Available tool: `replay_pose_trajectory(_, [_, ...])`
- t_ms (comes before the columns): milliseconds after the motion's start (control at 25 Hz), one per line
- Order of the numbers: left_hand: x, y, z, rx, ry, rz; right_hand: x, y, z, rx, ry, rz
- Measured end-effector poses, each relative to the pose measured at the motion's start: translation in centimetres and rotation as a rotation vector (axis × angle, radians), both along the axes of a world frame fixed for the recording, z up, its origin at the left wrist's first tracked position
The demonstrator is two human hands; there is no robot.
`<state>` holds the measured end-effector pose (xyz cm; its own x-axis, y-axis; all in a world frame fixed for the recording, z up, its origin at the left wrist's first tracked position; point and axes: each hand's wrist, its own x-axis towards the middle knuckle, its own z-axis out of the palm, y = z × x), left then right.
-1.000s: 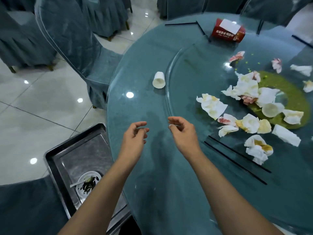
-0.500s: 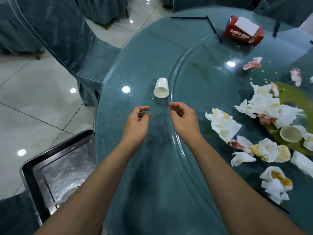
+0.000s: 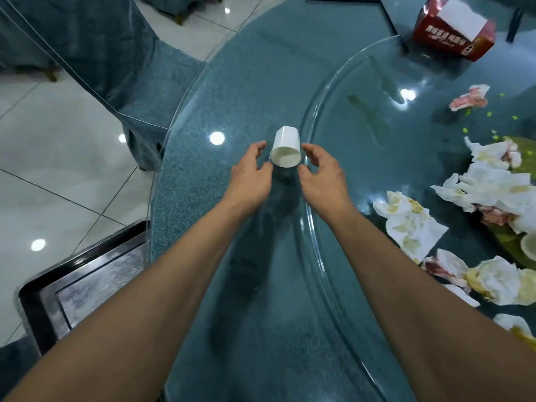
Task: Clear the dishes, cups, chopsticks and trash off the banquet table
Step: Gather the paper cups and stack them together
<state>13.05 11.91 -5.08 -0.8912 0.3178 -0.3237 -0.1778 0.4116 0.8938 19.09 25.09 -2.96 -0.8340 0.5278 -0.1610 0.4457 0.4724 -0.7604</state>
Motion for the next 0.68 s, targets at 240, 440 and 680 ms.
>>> replay_pose_trajectory(240, [-0.5,0.8,-0.9,-0.016,-0.039,-0.073,-0.7,0.2,-0.9,0.037,-0.075,0.023])
replay_pose_trajectory(440, [0.2,0.0,-0.3,-0.005,-0.012,-0.049,0.1,-0.5,-0.8,0.029,-0.040,0.006])
replay_pose_trajectory(680, [3.5,-2.2,0.7,-0.042,0.117,-0.096,2.9,-1.9,0.3,-0.043,0.028,-0.080])
